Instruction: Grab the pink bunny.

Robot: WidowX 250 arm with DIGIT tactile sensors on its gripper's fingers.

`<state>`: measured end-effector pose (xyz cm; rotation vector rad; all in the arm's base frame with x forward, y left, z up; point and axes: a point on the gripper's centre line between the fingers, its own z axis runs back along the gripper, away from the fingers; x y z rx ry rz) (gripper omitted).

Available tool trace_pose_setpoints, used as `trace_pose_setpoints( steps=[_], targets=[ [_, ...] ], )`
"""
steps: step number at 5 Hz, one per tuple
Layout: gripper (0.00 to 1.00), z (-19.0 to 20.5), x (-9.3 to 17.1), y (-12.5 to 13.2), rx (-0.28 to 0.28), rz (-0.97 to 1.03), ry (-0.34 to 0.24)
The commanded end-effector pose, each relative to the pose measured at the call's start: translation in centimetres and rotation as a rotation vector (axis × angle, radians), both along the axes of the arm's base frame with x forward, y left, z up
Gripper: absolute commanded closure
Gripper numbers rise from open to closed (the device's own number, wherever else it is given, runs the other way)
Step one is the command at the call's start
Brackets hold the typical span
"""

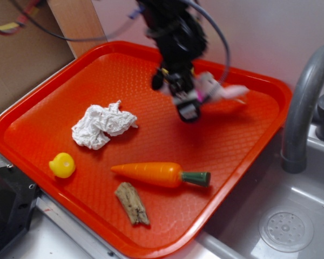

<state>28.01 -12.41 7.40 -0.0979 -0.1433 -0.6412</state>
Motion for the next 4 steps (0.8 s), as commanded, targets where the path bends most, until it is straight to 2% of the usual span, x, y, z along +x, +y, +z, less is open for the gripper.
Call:
trace_pose_setpoints(
  steps=[1, 2, 3, 4],
  targets=[
    [1.0, 7.8, -2.8, 1.6, 0.186, 0.487, 0.174],
    [1.0, 11.6, -3.5, 1.8, 0.211, 0.741, 0.182],
    [1.0, 15.2, -4.4, 1.3, 0.142, 0.762, 0.123],
    [1.0, 15.5, -4.2, 0.2, 0.092, 0.638, 0.06]
  ],
)
